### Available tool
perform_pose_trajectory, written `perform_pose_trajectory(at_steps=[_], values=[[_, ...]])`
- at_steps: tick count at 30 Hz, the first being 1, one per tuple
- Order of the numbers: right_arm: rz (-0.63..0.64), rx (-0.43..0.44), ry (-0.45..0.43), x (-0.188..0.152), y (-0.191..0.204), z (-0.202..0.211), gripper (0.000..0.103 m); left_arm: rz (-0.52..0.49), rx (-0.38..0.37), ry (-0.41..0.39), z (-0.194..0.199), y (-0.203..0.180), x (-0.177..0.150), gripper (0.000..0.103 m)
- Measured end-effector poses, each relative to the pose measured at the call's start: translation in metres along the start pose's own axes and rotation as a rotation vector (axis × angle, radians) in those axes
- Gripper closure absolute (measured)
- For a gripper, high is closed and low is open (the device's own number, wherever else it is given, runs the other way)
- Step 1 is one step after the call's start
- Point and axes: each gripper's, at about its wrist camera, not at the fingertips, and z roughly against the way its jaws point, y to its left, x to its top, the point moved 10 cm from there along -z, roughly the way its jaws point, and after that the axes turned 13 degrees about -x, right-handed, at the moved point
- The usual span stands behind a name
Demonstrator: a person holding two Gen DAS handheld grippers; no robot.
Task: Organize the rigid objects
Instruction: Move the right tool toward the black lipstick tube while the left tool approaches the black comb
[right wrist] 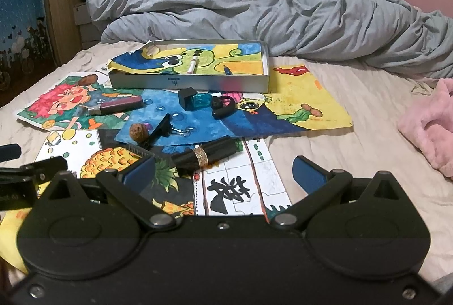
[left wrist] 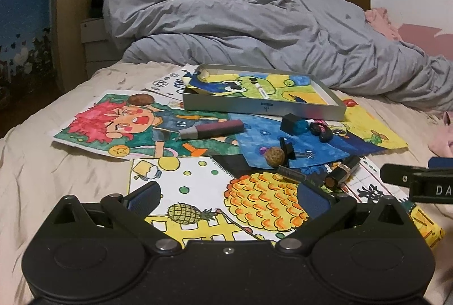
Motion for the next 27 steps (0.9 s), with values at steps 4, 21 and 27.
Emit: perform_pose_trajectory(at_steps=[4, 21, 27], values=[[0.016, 0.003, 0.015, -0.001, 0.003, -0.003, 0.0, -0.005, -0.021, 0.022, -0.007, -0.001, -0.002, 0.001], [-0.006, 0.029, 0.117, -0.01, 0.008, -0.024, 0.0, -0.023, -0.058, 0.055, -0.041, 0.003, 0.002, 0.001], [-0.046, 0.039, 0.156, -0.009, 0.003, -0.04, 0.0, -0.038, -0.105, 0.075, -0.058, -0.003, 0.004, 0.001]])
